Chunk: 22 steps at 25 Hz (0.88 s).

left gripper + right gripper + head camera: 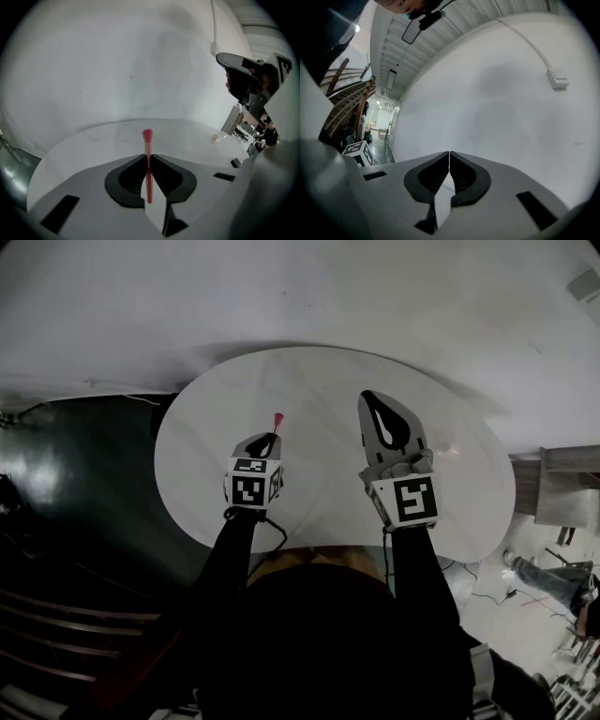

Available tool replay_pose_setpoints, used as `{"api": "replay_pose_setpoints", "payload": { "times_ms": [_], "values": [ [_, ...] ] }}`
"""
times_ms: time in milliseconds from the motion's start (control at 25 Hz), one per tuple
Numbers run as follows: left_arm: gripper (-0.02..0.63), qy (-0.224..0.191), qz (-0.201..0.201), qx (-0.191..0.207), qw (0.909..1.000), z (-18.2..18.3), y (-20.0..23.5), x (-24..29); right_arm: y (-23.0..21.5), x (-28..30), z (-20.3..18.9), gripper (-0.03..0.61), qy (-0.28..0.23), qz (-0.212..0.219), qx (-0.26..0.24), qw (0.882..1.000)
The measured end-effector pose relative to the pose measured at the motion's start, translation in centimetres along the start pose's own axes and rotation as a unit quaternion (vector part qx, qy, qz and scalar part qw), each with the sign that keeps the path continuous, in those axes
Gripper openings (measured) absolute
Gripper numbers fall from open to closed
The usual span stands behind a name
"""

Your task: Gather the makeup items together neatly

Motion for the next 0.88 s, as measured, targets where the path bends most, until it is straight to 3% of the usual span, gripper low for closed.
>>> {"api": "replay_pose_setpoints", "payload": {
  "times_ms": [360,640,880],
  "values": [
    [0.055,0.031,0.0,-0.067,0.9973,-2.5,3.4,2.8,1.2,1.1,-1.7,0.028,0.033,-0.021,0.012,0.999],
    [0.055,0.053,0.015,-0.096,0.9938,-4.5,3.2,4.5,2.4,2.2,-0.5,0.028,0.016,-0.026,0.007,1.0],
    [0.055,0.085,0.045,-0.141,0.9854,-6.8,3.8,5.1,2.9,2.4,-1.0,0.028,0.03,-0.022,-0.001,0.999]
  ]
}}
Point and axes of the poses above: the fingertips, and each gripper's own axes: x forward along the fingers, y to its left, z out of its top, the point moved 5 cm from there along -x, backward along the fingers, and after that the axes turned 5 degrees about -x, right-handed, at the moved point
